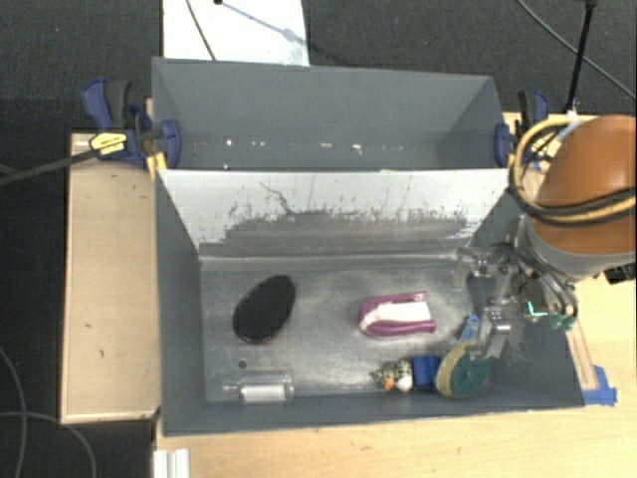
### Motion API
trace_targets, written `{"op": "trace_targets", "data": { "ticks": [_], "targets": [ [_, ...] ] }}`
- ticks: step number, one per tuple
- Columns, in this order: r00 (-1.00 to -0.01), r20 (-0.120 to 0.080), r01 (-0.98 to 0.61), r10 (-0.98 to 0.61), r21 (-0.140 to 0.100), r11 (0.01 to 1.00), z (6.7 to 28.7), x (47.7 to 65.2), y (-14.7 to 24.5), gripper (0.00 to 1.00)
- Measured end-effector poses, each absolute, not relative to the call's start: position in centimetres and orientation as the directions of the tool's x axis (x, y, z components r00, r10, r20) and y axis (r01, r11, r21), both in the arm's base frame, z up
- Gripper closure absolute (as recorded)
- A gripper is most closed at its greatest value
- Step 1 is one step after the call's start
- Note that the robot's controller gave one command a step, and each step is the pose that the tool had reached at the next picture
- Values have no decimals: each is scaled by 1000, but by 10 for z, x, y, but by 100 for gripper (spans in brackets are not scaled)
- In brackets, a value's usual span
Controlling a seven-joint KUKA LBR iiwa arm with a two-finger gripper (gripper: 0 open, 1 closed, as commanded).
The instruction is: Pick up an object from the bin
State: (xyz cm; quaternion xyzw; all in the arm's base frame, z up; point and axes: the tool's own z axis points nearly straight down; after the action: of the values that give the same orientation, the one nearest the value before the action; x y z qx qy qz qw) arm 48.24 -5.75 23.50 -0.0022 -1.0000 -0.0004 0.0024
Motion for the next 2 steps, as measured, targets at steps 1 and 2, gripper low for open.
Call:
{"op": "trace_targets", "data": {
  "ticks": [1, 2],
  "targets": [
    [-997, -16, -75, -75, -1, 997, 72, 529, 1, 0],
    [-998, -7, -57, -57, -1, 998, 102, 539, -23, 0]
  ]
}}
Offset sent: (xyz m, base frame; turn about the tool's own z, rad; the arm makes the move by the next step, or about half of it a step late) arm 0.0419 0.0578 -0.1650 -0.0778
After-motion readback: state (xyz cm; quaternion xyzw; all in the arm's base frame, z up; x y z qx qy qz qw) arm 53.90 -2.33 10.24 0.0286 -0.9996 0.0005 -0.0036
